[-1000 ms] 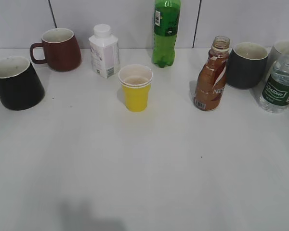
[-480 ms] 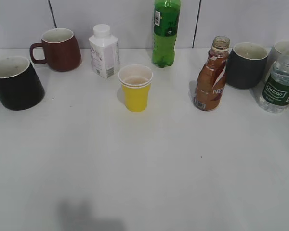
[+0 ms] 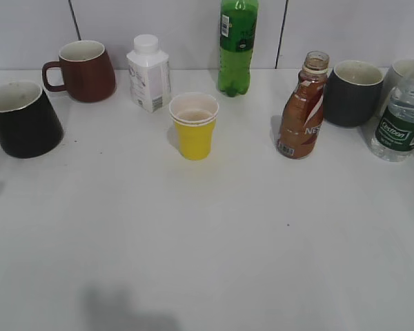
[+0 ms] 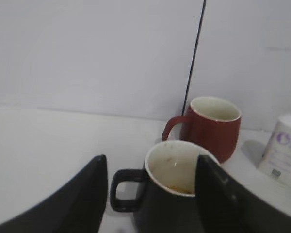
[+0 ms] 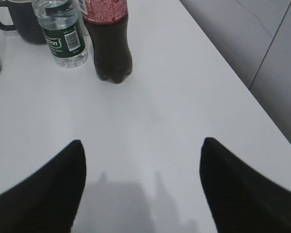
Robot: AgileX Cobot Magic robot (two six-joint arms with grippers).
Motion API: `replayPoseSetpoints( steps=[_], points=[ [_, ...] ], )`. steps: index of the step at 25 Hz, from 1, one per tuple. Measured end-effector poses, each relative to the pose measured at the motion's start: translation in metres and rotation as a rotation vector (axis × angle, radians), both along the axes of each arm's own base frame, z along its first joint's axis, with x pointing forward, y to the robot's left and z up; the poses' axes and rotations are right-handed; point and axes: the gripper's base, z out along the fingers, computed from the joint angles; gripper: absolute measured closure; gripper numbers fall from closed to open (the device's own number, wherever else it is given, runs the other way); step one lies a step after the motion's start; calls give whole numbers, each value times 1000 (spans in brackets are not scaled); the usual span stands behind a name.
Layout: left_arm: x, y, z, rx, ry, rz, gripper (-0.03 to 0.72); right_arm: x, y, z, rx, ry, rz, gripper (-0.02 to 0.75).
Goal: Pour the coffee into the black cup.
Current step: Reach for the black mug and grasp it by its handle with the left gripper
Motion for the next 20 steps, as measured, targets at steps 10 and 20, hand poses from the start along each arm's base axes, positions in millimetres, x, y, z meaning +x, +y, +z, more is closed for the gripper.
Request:
replayPoseSetpoints(
  steps=[10, 20],
  points=[
    [25, 0, -35, 10, 90, 7, 253, 0, 0, 0, 0, 0, 0, 168],
    [42, 7, -67, 15, 110, 49, 253, 0, 0, 0, 0, 0, 0, 168]
  ],
)
